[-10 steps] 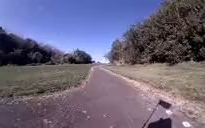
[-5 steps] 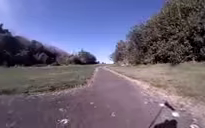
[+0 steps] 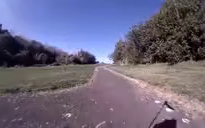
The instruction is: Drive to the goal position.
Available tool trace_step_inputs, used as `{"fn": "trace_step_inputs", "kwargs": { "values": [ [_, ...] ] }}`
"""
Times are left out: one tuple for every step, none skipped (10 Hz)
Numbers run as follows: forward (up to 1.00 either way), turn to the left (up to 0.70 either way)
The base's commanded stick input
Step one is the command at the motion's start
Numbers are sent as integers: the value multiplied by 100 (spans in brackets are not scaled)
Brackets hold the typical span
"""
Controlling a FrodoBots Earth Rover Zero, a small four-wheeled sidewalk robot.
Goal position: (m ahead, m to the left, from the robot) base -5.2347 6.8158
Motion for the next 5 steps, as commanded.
{"fn": "trace_step_inputs", "kwargs": {
  "values": [
    [1,0],
    [3,0],
    [4,0],
    [4,0],
    [4,0]
  ]
}}
